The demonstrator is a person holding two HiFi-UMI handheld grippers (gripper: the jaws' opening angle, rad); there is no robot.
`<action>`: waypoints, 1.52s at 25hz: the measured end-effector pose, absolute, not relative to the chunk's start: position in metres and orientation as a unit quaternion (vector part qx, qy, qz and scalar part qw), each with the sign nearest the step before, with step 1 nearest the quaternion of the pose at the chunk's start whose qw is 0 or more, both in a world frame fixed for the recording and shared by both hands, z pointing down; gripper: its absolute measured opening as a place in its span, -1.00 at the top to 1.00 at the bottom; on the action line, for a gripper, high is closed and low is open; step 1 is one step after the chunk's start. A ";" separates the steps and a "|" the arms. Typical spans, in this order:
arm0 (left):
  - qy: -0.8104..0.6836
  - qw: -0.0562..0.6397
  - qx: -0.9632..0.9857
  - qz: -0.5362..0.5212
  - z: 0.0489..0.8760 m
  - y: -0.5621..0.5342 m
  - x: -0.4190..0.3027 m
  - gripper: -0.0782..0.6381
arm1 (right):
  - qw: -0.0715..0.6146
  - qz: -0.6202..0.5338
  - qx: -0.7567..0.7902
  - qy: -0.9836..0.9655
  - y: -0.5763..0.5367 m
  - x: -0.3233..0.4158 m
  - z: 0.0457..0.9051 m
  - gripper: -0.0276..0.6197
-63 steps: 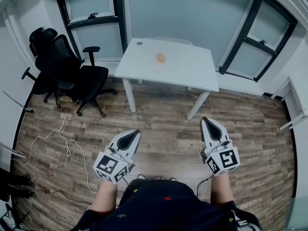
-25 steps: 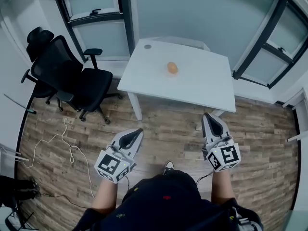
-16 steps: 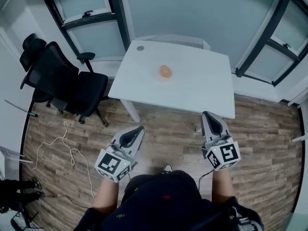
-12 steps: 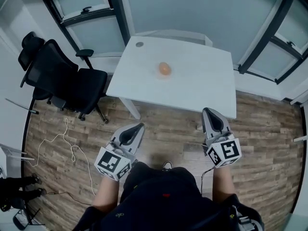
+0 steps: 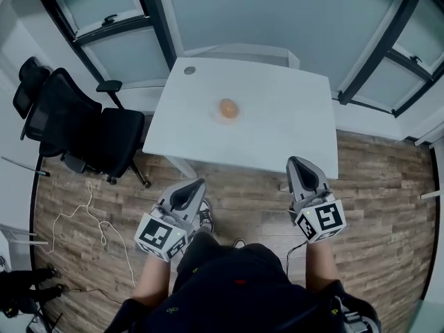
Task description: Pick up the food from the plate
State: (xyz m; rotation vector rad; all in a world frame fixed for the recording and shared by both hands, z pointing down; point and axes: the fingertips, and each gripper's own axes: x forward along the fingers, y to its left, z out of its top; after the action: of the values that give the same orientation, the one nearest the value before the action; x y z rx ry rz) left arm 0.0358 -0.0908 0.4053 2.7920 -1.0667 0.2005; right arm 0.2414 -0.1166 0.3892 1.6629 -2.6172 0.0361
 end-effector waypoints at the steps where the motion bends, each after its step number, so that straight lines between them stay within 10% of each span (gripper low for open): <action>1: -0.351 0.074 0.931 0.065 0.407 -0.099 0.035 0.72 | 0.023 0.011 0.539 -0.842 -0.123 0.241 0.389 0.84; 38: -0.307 0.106 0.942 0.083 0.441 -0.404 -0.035 0.72 | 0.094 0.058 0.543 -0.832 -0.408 0.144 0.431 0.83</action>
State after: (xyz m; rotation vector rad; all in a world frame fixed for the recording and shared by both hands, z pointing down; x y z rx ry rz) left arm -0.0351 -0.4038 0.4412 2.7755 -0.9056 0.2443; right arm 0.1442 -0.4078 0.4309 1.6108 -2.4693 0.1712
